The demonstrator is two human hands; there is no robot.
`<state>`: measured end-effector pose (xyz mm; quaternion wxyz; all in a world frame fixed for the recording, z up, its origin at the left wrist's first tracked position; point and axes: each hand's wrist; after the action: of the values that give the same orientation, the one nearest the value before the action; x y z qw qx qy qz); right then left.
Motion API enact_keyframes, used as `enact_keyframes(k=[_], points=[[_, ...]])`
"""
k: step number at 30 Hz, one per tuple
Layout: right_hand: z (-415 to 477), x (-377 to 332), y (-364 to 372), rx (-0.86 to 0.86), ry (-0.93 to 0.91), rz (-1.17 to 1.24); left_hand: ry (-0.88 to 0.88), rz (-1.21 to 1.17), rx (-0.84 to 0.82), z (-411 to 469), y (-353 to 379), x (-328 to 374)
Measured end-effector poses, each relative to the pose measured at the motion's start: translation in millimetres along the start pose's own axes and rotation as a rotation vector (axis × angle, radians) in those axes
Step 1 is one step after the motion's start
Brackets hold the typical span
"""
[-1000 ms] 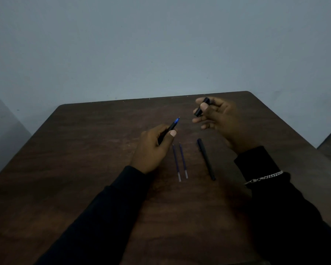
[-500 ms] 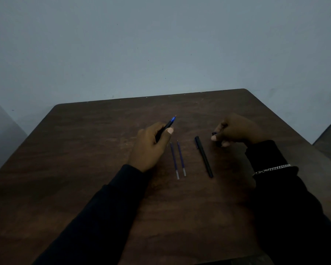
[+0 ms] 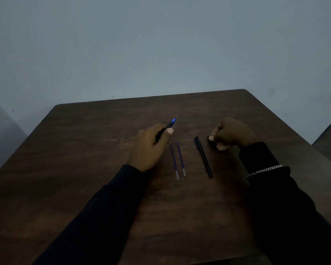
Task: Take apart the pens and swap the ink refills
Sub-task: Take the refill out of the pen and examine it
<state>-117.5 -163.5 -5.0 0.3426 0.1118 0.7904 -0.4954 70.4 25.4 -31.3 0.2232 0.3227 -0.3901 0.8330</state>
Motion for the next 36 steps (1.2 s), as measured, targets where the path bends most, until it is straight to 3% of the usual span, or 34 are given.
enact_keyframes(k=[21, 24, 27, 31, 36], points=[[2, -1, 4, 0.026, -0.032, 0.02, -0.023, -0.009, -0.012, -1, -1, 0], [1, 0, 2, 0.148, -0.14, -0.011, -0.031, -0.023, -0.012, -1, -2, -1], [-6, -5, 1, 0.266, -0.359, 0.062, -0.027, -0.032, -0.02, -1, -3, -3], [-24, -23, 12, 0.116, -0.541, 0.326, 0.01, 0.069, -0.095, -1, -2, -3], [-34, -38, 37, 0.034, -0.669, 0.237, 0.118, 0.194, -0.154, -2, -4, -1]])
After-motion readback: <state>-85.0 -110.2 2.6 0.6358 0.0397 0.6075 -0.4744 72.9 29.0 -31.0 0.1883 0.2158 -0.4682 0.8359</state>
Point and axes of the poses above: each hand's wrist, its own z-axis towards the middle knuckle, its own y-axis out of the palm, x = y × z, and after that the axes turned 2 degrees about x, right-handed
